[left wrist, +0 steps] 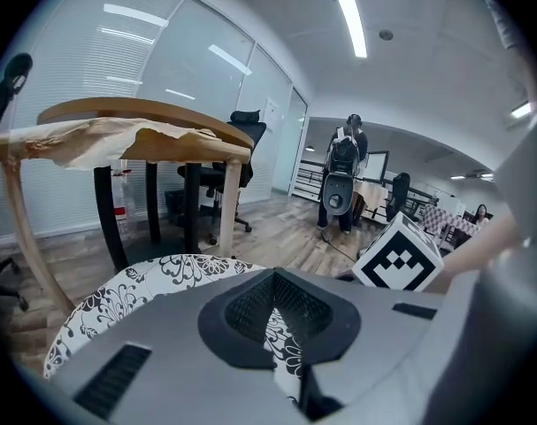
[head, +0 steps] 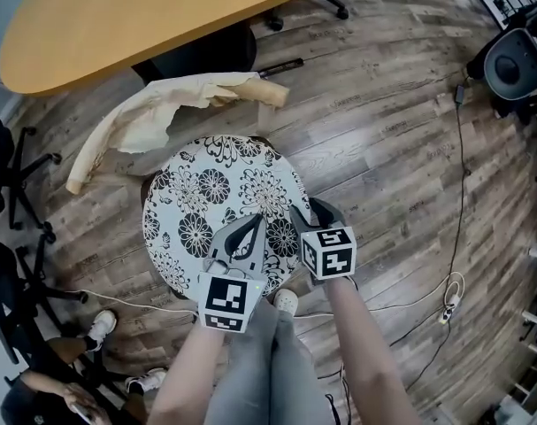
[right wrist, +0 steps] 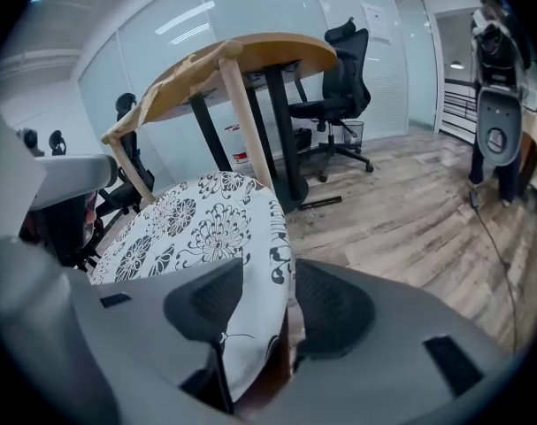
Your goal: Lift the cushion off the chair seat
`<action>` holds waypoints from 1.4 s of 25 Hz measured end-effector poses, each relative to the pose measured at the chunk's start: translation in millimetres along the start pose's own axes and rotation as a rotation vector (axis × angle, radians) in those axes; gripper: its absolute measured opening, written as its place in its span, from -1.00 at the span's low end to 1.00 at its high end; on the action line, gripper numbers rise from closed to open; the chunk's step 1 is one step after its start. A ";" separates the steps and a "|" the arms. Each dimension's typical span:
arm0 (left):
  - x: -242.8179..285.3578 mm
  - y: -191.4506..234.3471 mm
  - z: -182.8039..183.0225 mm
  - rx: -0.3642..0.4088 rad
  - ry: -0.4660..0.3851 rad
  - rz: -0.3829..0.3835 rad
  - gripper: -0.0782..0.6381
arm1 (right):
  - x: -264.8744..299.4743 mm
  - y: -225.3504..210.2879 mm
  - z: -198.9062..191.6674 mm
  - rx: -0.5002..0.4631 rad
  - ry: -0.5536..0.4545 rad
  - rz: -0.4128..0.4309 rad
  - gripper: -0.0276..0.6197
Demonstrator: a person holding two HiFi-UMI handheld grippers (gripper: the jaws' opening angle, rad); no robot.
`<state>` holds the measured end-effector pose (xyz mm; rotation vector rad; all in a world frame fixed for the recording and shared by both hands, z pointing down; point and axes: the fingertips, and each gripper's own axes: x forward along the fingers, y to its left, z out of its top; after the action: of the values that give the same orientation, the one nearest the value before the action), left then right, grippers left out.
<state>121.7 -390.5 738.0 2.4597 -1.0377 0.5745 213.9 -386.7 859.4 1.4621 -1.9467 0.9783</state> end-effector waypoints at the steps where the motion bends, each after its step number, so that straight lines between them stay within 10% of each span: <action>1: 1.6 0.9 -1.9 0.000 0.002 -0.001 -0.77 | 4.5 -0.8 -3.8 0.021 0.014 0.010 -0.34; 5: 4.5 2.3 -6.8 -0.008 0.006 -0.003 -0.77 | 11.5 -1.1 -9.8 0.100 0.043 0.057 -0.37; 11: 0.3 1.4 -8.8 -0.006 0.014 0.005 -0.77 | 2.0 11.3 -0.6 -0.030 0.027 0.073 -0.76; 35: -77.0 -14.0 28.0 -0.029 -0.090 0.117 -0.77 | -89.4 70.3 39.3 -0.157 -0.118 0.090 -0.79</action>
<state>88.8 -351.9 672.2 2.4314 -1.2226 0.4854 173.2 -354.0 750.9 1.3821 -2.1384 0.7722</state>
